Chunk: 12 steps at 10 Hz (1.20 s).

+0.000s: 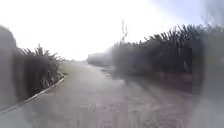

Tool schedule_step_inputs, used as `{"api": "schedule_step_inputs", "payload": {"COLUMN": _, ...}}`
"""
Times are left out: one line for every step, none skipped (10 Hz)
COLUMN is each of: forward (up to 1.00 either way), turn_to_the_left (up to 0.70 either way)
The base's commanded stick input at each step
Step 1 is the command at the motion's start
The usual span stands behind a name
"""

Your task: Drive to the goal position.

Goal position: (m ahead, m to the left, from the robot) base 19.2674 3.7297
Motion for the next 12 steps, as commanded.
{"api": "schedule_step_inputs", "payload": {"forward": 1.0, "turn_to_the_left": 0.27}}
{"api": "schedule_step_inputs", "payload": {"forward": 1.0, "turn_to_the_left": 0.27}}
{"api": "schedule_step_inputs", "payload": {"forward": 1.0, "turn_to_the_left": 0.27}}
{"api": "schedule_step_inputs", "payload": {"forward": 1.0, "turn_to_the_left": 0.27}}
{"api": "schedule_step_inputs", "payload": {"forward": 1.0, "turn_to_the_left": 0.16}}
{"api": "schedule_step_inputs", "payload": {"forward": 1.0, "turn_to_the_left": 0.0}}
{"api": "schedule_step_inputs", "payload": {"forward": 1.0, "turn_to_the_left": 0.0}}
{"api": "schedule_step_inputs", "payload": {"forward": 1.0, "turn_to_the_left": 0.0}}
{"api": "schedule_step_inputs", "payload": {"forward": 1.0, "turn_to_the_left": 0.0}}
{"api": "schedule_step_inputs", "payload": {"forward": 1.0, "turn_to_the_left": 0.0}}
{"api": "schedule_step_inputs", "payload": {"forward": 1.0, "turn_to_the_left": 0.0}}
{"api": "schedule_step_inputs", "payload": {"forward": 1.0, "turn_to_the_left": 0.0}}
